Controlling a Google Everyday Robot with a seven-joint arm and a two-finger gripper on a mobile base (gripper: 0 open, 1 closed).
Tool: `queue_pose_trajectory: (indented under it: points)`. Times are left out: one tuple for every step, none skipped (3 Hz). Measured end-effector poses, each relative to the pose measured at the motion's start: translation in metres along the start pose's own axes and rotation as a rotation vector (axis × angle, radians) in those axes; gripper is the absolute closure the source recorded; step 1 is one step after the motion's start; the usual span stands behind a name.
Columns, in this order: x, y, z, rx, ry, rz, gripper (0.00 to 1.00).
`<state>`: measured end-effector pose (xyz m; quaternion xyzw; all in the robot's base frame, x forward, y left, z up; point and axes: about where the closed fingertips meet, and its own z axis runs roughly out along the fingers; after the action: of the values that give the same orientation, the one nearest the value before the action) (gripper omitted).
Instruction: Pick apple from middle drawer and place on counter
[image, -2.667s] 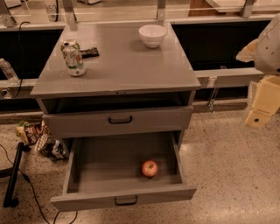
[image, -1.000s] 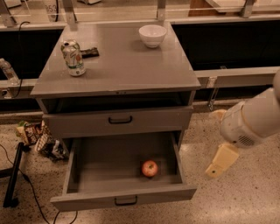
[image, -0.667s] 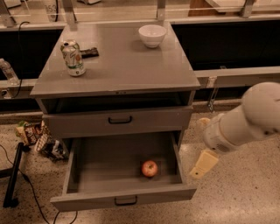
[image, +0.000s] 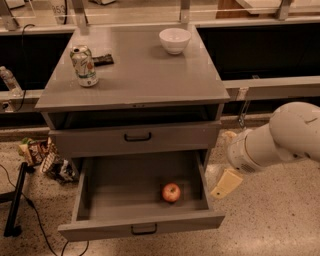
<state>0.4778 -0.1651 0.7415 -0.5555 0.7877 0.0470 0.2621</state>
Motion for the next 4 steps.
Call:
queue_pose_trajectory:
  points:
    - [0.004, 0.007, 0.037, -0.027, -0.041, 0.003, 0.00]
    - [0.014, 0.007, 0.102, -0.070, -0.086, 0.011, 0.00]
    - [0.020, 0.007, 0.140, -0.090, -0.106, 0.007, 0.00]
    - [0.035, 0.009, 0.176, -0.127, -0.084, 0.016, 0.00]
